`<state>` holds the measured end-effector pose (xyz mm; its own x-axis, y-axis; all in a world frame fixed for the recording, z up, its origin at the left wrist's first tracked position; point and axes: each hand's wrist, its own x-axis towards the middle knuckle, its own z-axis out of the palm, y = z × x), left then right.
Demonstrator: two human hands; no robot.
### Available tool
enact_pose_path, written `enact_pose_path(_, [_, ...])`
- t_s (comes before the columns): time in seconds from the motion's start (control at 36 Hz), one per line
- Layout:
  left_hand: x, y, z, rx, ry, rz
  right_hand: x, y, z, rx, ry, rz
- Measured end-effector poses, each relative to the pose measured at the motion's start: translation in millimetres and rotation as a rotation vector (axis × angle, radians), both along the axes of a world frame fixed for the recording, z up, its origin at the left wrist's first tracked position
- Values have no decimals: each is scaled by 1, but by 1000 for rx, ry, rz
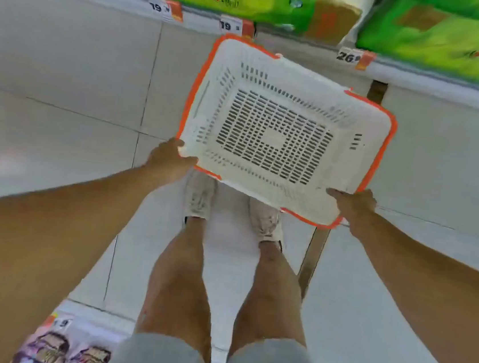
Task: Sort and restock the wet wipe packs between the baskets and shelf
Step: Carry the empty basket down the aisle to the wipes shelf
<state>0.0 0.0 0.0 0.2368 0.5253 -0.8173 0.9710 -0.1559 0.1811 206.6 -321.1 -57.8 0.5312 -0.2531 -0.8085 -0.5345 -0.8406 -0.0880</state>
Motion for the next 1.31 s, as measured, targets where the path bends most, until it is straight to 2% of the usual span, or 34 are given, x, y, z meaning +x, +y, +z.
enact_pose_path(0.03, [4,8,-20,22,-55,17,-1,2,-16,-20,-32,12])
enact_pose_path(0.11, [14,33,-79,11,-63,118,-7,7,-56,-112,-105,-29])
enact_pose_path(0.17, [22,43,-115,33,-62,192,-9,7,-76,-188,-271,-79])
enact_pose_path(0.25, [21,50,-149,273,-84,132,-16,-9,-99,-213,-494,-140])
enact_pose_path(0.31, [17,51,-153,310,-142,73,-15,-16,-102,-188,-531,-133])
enact_pose_path(0.36, [16,56,-144,270,-145,8,-10,-14,-94,-124,-472,-154])
enact_pose_path(0.5, [53,57,-58,293,-117,-148,3,-27,-26,-82,-381,-282])
enact_pose_path(0.67, [127,43,112,263,-96,-471,-19,-78,150,-128,-315,-398])
enact_pose_path(0.86, [238,-35,308,211,-223,-861,-78,-167,362,-124,-373,-575])
enact_pose_path(0.97, [300,-109,390,191,-363,-1024,-103,-221,442,-112,-482,-653])
enact_pose_path(1.03, [321,-163,425,170,-442,-1098,-109,-250,464,-113,-540,-741])
enact_pose_path(1.11, [342,-242,457,184,-466,-1200,-114,-303,477,-123,-630,-908])
enact_pose_path(1.19, [372,-308,472,164,-518,-1232,-114,-385,446,-167,-699,-914])
enact_pose_path(1.31, [428,-389,476,175,-575,-1274,-78,-438,478,-204,-738,-1024])
